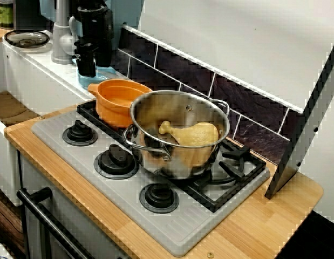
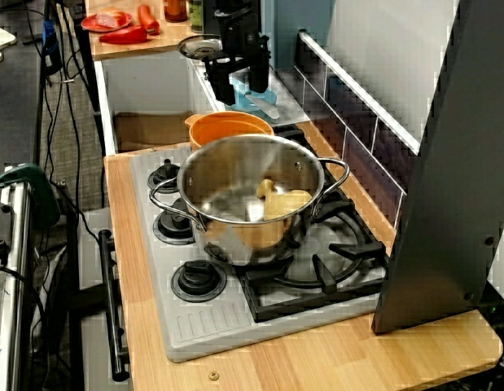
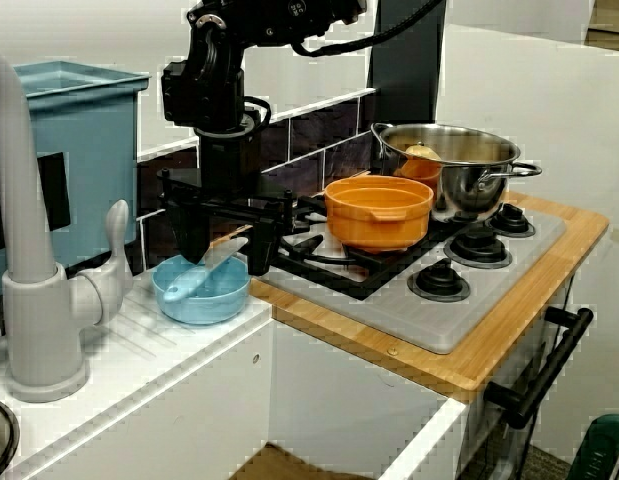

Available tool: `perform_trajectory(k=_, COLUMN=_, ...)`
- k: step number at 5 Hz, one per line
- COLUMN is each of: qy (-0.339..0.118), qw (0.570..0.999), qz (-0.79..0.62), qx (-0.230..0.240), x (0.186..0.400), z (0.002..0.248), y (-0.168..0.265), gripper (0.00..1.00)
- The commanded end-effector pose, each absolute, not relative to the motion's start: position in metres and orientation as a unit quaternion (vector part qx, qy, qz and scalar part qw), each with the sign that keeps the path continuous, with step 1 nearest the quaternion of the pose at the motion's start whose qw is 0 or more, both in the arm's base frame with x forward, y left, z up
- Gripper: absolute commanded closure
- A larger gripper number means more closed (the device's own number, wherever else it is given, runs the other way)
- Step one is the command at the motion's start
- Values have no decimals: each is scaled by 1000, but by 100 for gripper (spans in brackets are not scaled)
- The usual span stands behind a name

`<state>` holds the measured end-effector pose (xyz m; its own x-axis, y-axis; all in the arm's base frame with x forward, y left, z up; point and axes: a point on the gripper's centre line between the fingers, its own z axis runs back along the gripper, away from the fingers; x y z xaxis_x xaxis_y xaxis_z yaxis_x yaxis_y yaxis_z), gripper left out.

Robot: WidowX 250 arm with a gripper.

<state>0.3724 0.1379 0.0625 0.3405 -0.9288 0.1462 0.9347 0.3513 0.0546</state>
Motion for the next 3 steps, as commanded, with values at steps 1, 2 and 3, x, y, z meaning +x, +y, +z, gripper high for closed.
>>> perform_trajectory(k=1, qy=-88, qw=818, qz=-568, qx=7, x=381, z=81, y=146, gripper=0)
perform_trajectory(k=2, qy=-88, qw=819, qz=-566, qx=6, x=382, z=81, y=148, gripper=0)
perform_trajectory(k=3, qy=-87, qw=820, qz=-566, qx=4, x=384, z=80, y=149, gripper=0)
